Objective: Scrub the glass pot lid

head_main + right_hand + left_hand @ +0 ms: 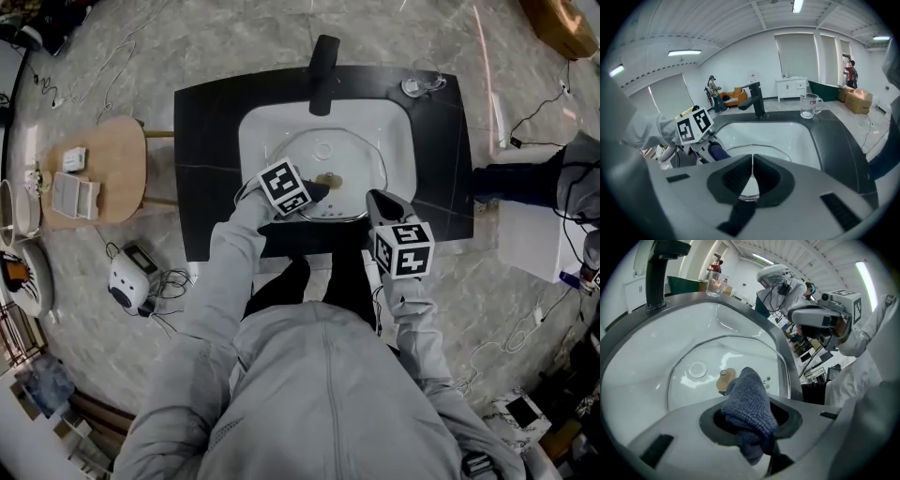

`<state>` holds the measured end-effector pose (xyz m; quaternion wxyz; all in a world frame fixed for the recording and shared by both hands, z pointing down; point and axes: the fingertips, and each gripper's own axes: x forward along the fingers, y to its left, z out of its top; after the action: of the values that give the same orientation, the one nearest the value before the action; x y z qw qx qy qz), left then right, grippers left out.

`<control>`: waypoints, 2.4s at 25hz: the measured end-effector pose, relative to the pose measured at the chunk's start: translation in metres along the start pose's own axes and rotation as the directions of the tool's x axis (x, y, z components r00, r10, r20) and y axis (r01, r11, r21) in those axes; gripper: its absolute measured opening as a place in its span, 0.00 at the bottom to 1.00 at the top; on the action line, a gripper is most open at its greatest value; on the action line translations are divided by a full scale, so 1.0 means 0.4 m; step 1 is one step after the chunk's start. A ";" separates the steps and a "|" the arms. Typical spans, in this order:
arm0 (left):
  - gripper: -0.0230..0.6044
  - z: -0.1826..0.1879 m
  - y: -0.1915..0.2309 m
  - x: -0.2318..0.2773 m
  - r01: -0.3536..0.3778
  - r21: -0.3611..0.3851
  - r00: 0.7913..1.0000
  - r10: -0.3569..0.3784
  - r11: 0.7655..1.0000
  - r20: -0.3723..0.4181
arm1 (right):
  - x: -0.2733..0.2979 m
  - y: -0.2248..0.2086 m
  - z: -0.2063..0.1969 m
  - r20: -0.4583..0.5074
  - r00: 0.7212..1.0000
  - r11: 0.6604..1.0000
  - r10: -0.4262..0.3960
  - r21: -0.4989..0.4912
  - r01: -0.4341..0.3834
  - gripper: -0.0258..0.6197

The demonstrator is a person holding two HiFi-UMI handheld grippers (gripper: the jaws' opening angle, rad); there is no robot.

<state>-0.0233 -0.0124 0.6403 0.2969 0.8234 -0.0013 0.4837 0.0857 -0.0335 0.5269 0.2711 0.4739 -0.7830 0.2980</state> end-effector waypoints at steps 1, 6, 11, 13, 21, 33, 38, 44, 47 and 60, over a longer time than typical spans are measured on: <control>0.23 -0.004 0.013 0.000 -0.025 -0.004 1.000 0.025 1.000 -0.009 | 0.004 -0.001 0.003 -0.003 1.000 1.000 0.005 -0.001 -0.005 0.09; 0.23 -0.023 0.077 -0.004 -0.132 -0.043 0.990 0.130 0.990 -0.049 | 0.017 -0.001 0.015 -0.019 0.999 1.000 0.028 -0.008 -0.028 0.09; 0.23 -0.035 0.159 0.020 -0.237 -0.065 0.970 0.232 0.969 -0.076 | 0.032 -0.026 0.013 -0.045 0.998 0.999 0.047 -0.004 -0.047 0.09; 0.23 -0.032 0.182 0.030 -0.266 -0.077 0.962 0.259 0.961 -0.084 | 0.039 -0.047 0.008 -0.058 0.997 0.999 0.052 0.002 -0.052 0.09; 0.23 -0.021 0.271 0.051 -0.370 -0.114 0.928 0.362 0.922 -0.087 | 0.078 -0.115 0.013 -0.091 0.993 0.998 0.070 0.004 -0.070 0.09; 0.23 0.041 0.332 0.090 -0.437 -0.170 0.899 0.433 0.883 -0.064 | 0.118 -0.159 0.040 -0.127 0.983 0.990 0.134 -0.035 -0.140 0.09; 0.23 0.087 0.330 0.121 -0.435 -0.175 0.899 0.436 0.883 -0.036 | 0.118 -0.172 0.035 -0.151 0.975 0.983 0.164 -0.061 -0.175 0.09; 0.23 0.148 0.314 0.156 -0.414 -0.167 0.907 0.421 0.895 0.009 | 0.119 -0.178 0.031 -0.169 0.965 0.971 0.199 -0.095 -0.217 0.09; 0.23 0.178 0.299 0.167 -0.396 -0.181 0.912 0.409 0.900 0.041 | 0.116 -0.174 0.026 -0.177 0.961 0.965 0.214 -0.113 -0.236 0.09; 0.23 0.274 0.156 0.211 -0.243 -0.038 0.960 0.246 0.969 0.131 | 0.096 -0.170 0.027 -0.142 0.973 0.978 0.181 -0.078 -0.194 0.09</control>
<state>0.0908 -0.0933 0.6991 0.2428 0.8443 -0.1282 0.4601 0.1300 -0.0889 0.5610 0.3151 0.3637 -0.8172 0.3171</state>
